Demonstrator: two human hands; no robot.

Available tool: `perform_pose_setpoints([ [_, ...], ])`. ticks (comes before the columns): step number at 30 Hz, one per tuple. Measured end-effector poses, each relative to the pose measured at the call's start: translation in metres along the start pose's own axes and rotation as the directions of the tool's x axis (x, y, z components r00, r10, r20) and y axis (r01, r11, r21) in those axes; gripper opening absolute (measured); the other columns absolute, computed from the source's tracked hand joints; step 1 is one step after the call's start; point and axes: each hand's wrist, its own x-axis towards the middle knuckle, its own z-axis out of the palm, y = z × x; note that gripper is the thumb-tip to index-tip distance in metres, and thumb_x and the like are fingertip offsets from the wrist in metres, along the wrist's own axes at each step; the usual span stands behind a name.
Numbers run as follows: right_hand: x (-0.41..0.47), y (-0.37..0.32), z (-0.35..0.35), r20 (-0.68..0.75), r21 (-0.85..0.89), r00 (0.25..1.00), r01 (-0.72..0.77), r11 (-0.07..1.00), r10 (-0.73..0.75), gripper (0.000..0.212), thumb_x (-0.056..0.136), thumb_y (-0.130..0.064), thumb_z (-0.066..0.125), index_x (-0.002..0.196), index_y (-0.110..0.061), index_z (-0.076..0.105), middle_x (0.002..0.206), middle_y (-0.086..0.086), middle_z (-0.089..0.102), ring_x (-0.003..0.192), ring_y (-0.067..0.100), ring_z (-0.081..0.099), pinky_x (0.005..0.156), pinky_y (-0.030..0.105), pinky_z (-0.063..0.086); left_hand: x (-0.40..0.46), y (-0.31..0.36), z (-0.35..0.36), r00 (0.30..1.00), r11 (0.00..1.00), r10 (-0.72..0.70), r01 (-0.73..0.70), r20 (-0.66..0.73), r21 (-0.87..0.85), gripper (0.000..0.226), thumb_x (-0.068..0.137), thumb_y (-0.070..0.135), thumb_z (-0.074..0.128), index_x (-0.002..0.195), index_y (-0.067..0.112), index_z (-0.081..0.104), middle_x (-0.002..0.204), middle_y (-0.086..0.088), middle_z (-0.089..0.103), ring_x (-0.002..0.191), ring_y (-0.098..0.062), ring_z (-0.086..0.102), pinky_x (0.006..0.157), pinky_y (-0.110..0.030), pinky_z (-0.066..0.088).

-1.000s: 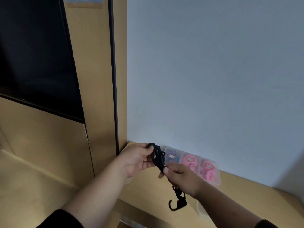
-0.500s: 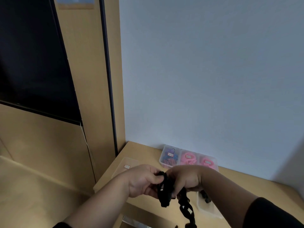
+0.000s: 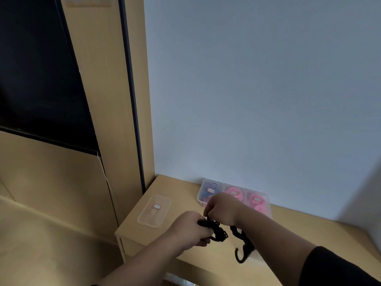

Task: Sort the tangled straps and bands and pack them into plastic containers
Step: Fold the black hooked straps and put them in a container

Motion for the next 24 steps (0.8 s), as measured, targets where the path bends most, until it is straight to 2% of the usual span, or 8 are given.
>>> perform_pose_setpoints([
  [2, -0.001, -0.001, 0.005, -0.075, 0.007, 0.997, 0.019, 1.0, -0.019, 0.026, 0.085, -0.013, 0.055, 0.097, -0.004, 0.076, 0.099, 0.009, 0.075, 0.095, 0.023, 0.068, 0.084, 0.038, 0.057, 0.003, 0.001, 0.003, 0.998, 0.994, 0.002, 0.005, -0.066, 0.112, 0.01, 0.087, 0.016, 0.062, 0.082, 0.015, 0.071, 0.086, -0.011, 0.075, 0.079, -0.024, 0.075, 0.081, -0.043, 0.062],
  [6, -0.009, -0.004, 0.009, -0.143, 0.177, 0.989, 0.045, 0.983, -0.019, 0.025, 0.083, -0.01, 0.057, 0.096, -0.012, 0.078, 0.089, 0.005, 0.077, 0.075, 0.02, 0.073, 0.077, 0.037, 0.061, 0.005, 0.007, 0.009, 0.993, 0.889, 0.018, 0.038, -0.119, 0.457, 0.024, 0.091, 0.03, 0.048, 0.082, 0.015, 0.065, 0.082, -0.009, 0.075, 0.071, -0.017, 0.074, 0.074, -0.037, 0.061],
  [8, -0.011, -0.005, 0.011, -0.185, 0.185, 0.98, 0.103, 0.977, -0.068, 0.027, 0.08, -0.007, 0.054, 0.092, -0.011, 0.078, 0.084, 0.005, 0.076, 0.073, 0.02, 0.072, 0.075, 0.038, 0.062, 0.008, 0.009, 0.009, 0.99, 0.882, 0.028, 0.039, -0.135, 0.469, 0.028, 0.094, 0.03, 0.044, 0.09, 0.014, 0.066, 0.084, -0.008, 0.074, 0.068, -0.017, 0.075, 0.073, -0.037, 0.062],
  [10, -0.01, -0.003, 0.014, -0.253, 0.217, 0.965, 0.131, 0.967, -0.074, 0.027, 0.081, -0.007, 0.053, 0.088, -0.015, 0.078, 0.082, 0.0, 0.076, 0.074, 0.015, 0.07, 0.073, 0.032, 0.06, 0.009, 0.011, 0.008, 0.988, 0.925, 0.027, 0.033, -0.152, 0.378, 0.025, 0.096, 0.028, 0.045, 0.097, 0.011, 0.064, 0.087, -0.007, 0.074, 0.066, -0.019, 0.075, 0.074, -0.039, 0.063],
  [13, -0.01, -0.002, 0.018, -0.335, 0.227, 0.937, 0.186, 0.956, -0.103, 0.028, 0.091, -0.014, 0.053, 0.07, -0.025, 0.067, 0.067, -0.005, 0.066, 0.063, 0.009, 0.059, 0.063, 0.024, 0.045, 0.009, 0.01, 0.004, 0.976, 0.983, 0.03, 0.01, -0.214, 0.184, 0.021, 0.097, 0.025, 0.046, 0.094, 0.011, 0.061, 0.087, -0.01, 0.071, 0.063, -0.023, 0.074, 0.07, -0.041, 0.063],
  [17, -0.013, -0.004, 0.022, -0.407, 0.121, 0.892, 0.266, 0.956, -0.197, 0.027, 0.099, -0.015, 0.046, 0.09, -0.017, 0.071, 0.085, -0.006, 0.072, 0.082, 0.008, 0.065, 0.074, 0.027, 0.05, 0.011, 0.009, 0.001, 0.949, 0.957, -0.086, -0.006, -0.305, -0.291, 0.023, 0.1, 0.021, 0.049, 0.095, 0.005, 0.066, 0.077, -0.014, 0.066, 0.058, -0.029, 0.069, 0.062, -0.042, 0.062],
  [21, -0.008, -0.001, 0.018, -0.46, 0.149, 0.875, 0.243, 0.958, -0.15, 0.023, 0.097, -0.015, 0.049, 0.109, -0.018, 0.068, 0.099, -0.007, 0.071, 0.092, 0.008, 0.065, 0.082, 0.027, 0.052, 0.014, 0.008, -0.002, 0.955, 0.94, -0.074, -0.029, -0.286, -0.341, 0.025, 0.1, 0.025, 0.054, 0.098, 0.004, 0.066, 0.074, -0.012, 0.063, 0.056, -0.026, 0.064, 0.058, -0.037, 0.058],
  [24, -0.007, -0.001, 0.011, -0.497, 0.135, 0.852, 0.266, 0.955, -0.167, 0.021, 0.094, -0.013, 0.056, 0.109, -0.017, 0.071, 0.099, -0.008, 0.067, 0.089, 0.004, 0.058, 0.077, 0.009, 0.043, 0.013, 0.01, -0.005, 0.961, 0.918, -0.046, -0.067, -0.272, -0.392, 0.023, 0.1, 0.023, 0.054, 0.098, 0.003, 0.066, 0.072, -0.011, 0.062, 0.054, -0.024, 0.06, 0.053, -0.035, 0.053],
])
